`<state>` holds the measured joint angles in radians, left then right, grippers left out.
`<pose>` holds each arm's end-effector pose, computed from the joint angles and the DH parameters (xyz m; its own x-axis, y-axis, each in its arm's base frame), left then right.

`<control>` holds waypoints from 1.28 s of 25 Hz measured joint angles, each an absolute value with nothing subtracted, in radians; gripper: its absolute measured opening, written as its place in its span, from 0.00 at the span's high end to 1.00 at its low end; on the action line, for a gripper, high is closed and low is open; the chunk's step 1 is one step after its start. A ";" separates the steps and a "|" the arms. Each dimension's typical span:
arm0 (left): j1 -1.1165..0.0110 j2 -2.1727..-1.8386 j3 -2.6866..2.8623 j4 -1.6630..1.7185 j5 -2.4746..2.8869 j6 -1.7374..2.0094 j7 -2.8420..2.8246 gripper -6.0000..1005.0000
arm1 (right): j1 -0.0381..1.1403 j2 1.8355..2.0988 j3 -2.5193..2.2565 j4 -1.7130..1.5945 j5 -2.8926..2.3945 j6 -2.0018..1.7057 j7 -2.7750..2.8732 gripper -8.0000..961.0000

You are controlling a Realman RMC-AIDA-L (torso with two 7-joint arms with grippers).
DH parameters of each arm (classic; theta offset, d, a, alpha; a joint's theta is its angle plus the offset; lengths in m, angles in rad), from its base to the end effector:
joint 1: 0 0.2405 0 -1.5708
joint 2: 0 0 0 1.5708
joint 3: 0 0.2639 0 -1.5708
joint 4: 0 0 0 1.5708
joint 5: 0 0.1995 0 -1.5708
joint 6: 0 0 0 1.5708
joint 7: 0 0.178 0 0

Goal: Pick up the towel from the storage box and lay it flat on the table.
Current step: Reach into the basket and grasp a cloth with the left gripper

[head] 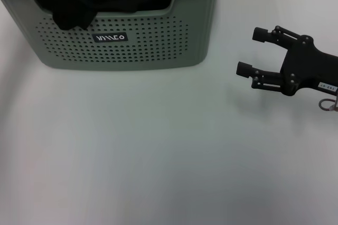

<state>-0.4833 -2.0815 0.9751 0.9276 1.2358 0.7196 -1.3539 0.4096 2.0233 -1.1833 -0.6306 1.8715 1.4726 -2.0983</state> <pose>-0.2248 0.4592 0.0908 0.6314 0.0029 0.7754 0.7252 -0.3563 -0.5892 0.2115 0.3334 -0.0210 0.7166 0.0105 -0.6974 -0.2813 -0.9106 -0.3027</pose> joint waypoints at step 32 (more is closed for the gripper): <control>-0.467 -2.083 0.971 0.857 1.096 0.798 -1.286 0.65 | 0.411 2.025 -1.190 -0.622 1.870 1.479 -2.102 0.09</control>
<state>-0.4674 -2.0827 0.9713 0.8569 1.0955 0.7976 -1.2861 0.4106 2.0249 -1.1904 -0.6219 1.8703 1.4786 -2.1016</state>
